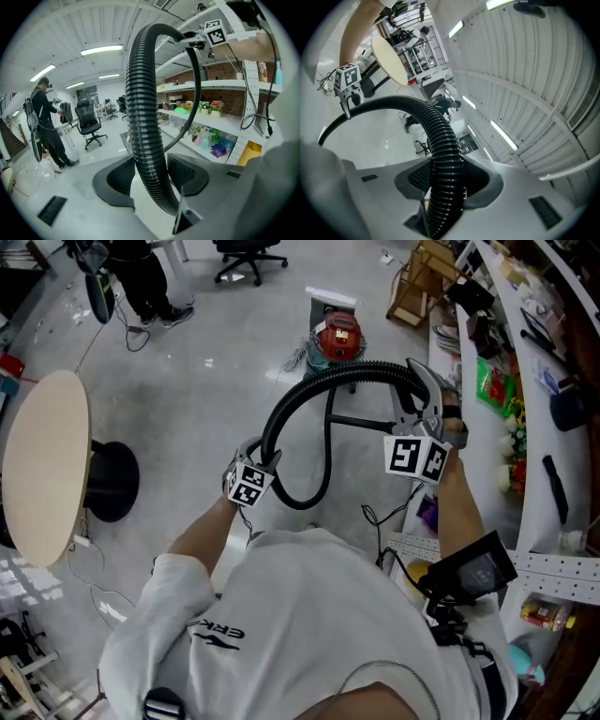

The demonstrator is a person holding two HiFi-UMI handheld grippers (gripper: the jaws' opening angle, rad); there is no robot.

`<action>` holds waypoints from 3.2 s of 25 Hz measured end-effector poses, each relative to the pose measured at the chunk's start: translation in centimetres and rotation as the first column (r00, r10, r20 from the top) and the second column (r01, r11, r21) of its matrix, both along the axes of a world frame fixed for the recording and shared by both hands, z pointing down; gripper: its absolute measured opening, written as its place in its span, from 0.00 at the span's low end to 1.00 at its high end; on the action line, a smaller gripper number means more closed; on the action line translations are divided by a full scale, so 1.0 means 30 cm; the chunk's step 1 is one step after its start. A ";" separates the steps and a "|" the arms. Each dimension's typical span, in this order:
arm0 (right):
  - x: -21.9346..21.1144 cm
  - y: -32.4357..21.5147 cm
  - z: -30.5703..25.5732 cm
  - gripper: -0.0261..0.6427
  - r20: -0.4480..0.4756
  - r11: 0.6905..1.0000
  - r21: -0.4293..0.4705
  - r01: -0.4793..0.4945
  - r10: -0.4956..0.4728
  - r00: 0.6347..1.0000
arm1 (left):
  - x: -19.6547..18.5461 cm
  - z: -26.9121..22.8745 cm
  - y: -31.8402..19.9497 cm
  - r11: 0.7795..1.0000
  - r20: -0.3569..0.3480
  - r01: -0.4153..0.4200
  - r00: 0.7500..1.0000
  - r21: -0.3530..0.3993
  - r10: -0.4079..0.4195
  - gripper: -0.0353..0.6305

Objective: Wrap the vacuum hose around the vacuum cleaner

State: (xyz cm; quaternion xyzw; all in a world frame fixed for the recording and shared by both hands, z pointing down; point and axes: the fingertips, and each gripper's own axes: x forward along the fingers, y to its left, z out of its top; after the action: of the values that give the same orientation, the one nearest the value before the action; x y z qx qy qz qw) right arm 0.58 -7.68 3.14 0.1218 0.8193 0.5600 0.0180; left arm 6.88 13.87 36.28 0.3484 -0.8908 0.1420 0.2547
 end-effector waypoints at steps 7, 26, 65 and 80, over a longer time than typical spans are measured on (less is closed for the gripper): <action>-0.136 -0.116 -0.067 0.29 0.029 0.999 -0.039 -0.015 0.017 0.999 | -0.083 0.055 -0.072 0.998 -0.066 0.062 0.996 -0.002 -0.062 0.34; -0.580 -0.174 -0.283 0.29 0.103 0.989 -0.117 -0.094 0.106 0.989 | -0.496 0.219 -0.164 0.997 -0.211 0.048 0.977 0.062 -0.033 0.35; -1.445 -0.778 0.098 0.29 -0.174 0.905 -0.283 -0.319 0.278 0.945 | -1.663 -0.024 0.064 0.949 -0.039 0.253 0.963 -0.188 -0.265 0.24; -1.738 -1.052 0.331 0.29 -0.286 0.880 -0.289 -0.376 0.296 0.911 | -2.124 -0.138 -0.019 0.894 0.076 0.252 0.967 -0.370 -0.242 0.23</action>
State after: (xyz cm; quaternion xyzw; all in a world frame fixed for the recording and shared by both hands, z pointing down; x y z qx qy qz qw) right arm -51.56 -39.24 13.09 0.0369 0.9079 0.3873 -0.1558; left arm -56.83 13.30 32.15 0.1751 -0.8875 0.2817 0.3200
